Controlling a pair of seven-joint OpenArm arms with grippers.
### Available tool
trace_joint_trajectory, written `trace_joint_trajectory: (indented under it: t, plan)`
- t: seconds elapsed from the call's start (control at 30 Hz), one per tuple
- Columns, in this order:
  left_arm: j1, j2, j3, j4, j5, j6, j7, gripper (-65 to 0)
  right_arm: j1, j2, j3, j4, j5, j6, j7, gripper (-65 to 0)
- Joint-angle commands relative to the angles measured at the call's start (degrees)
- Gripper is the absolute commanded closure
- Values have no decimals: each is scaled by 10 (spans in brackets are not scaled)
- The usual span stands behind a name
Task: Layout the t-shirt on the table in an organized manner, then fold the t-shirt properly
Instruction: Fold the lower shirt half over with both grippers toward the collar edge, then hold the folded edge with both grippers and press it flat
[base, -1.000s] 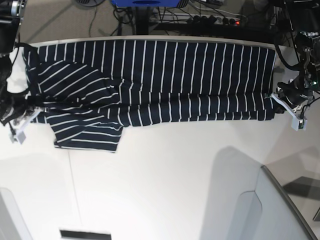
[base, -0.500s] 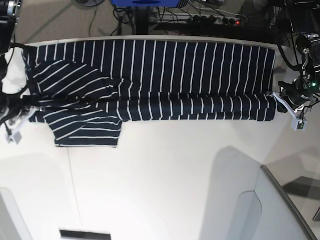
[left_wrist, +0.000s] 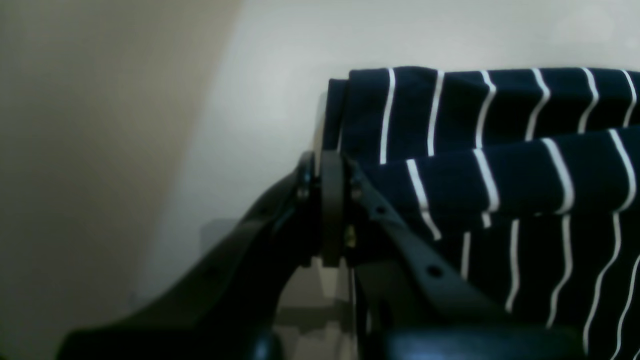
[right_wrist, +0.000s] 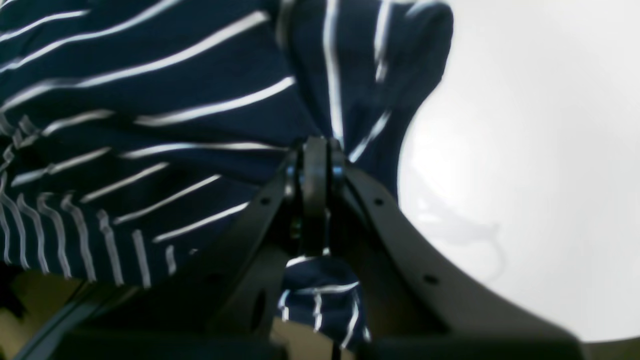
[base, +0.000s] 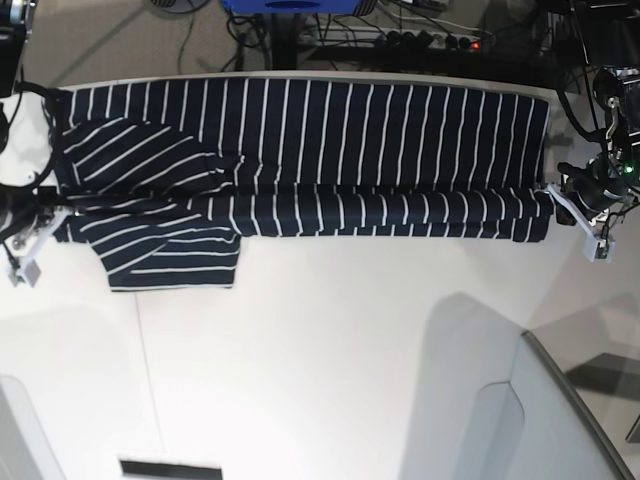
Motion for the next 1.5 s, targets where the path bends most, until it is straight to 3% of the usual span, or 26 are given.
trace_joint_trajectory:
  t: [0.0,0.13,0.37,0.43,0.6,0.87,1.3,1.47]
  plan:
    - [-7,-14,-4,8,3,6,-11,0,9,7,6,24,0,1,-4,0]
    - [-7,-14,-4,8,3,6,-11,0,1,1,6,53,0,1,-30,0]
    - [0,-15,-2,8,3,-3,-11,0,-29,-31,29,48,-4,0,-26,0]
    - [1,-17,9,8,3,-21,-11,0,-33,-31,27,33,-4,0,-14,0]
    - [1,-16,33,7,6,-20,-11,0,-33,-28,20,-16,-5,0,19,0]
    - [1,-7,33,7,87,-23,-11,0,-33,4,23,-26,-5,0,30,0]
    - [1,25,34,-6,93,-23,-13,0,-31,-12,19,-57,-5,0,44,0]
    - [1,27,36,-43,93,-21,-52,0,-32,-12,19,-77,-5,1,55,0]
